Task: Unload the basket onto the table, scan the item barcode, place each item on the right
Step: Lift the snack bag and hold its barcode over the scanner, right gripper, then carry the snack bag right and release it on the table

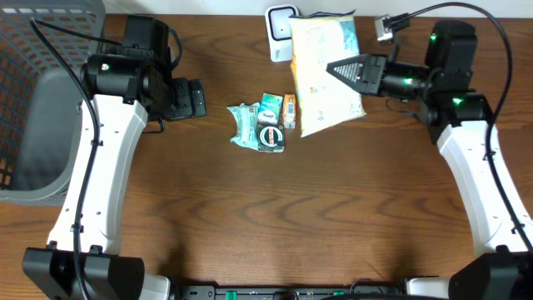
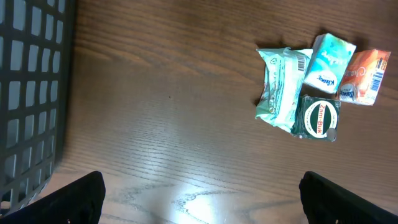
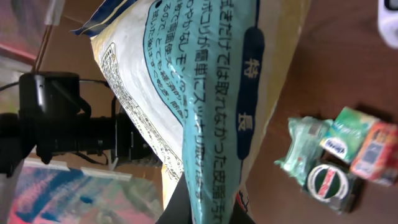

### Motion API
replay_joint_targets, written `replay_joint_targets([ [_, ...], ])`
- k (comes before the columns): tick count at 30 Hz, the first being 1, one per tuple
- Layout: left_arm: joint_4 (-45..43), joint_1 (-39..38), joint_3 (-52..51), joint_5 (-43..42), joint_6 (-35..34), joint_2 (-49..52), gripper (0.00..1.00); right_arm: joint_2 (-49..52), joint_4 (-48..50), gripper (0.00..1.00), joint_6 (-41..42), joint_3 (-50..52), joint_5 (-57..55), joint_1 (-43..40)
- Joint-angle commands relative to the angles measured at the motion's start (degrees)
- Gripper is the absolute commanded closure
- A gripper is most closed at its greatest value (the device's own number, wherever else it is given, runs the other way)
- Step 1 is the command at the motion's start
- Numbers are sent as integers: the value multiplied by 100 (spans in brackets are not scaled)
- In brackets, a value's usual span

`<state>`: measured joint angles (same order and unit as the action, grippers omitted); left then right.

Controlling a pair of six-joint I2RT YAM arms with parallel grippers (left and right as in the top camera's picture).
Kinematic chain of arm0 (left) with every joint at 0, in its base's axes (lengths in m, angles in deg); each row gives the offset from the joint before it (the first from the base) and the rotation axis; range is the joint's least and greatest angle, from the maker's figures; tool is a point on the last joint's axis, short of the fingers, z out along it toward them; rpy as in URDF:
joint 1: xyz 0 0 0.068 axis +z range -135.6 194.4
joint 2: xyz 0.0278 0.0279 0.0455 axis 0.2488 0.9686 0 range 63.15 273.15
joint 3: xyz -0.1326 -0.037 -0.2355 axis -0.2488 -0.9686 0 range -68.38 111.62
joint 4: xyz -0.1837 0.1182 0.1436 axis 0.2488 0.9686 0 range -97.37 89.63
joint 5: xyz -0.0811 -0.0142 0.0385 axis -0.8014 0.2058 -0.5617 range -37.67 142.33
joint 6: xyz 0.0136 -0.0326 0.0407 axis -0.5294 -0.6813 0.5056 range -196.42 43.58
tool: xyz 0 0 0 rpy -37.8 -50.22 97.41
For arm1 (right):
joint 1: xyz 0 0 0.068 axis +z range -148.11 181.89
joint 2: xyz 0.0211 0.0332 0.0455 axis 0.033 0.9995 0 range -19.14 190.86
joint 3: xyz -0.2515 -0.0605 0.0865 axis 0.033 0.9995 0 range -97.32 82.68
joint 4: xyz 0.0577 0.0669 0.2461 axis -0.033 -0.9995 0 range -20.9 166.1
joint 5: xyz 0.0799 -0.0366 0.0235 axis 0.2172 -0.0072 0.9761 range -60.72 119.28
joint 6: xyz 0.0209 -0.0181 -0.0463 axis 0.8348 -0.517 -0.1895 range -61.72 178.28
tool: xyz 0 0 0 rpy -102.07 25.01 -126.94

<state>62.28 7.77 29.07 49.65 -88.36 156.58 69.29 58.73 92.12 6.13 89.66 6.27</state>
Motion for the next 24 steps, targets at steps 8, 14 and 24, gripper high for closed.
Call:
replay_joint_targets([
  [8, 17, 9, -7, 28, 31, 44, 2, -107, -20, 98, 297, -59, -627, 356],
  [14, 17, 9, -7, 28, 31, 44, 2, -107, -20, 98, 295, -59, -632, 358],
  [24, 17, 9, -7, 31, 31, 44, 2, -107, -94, 98, 249, -59, -649, 358],
])
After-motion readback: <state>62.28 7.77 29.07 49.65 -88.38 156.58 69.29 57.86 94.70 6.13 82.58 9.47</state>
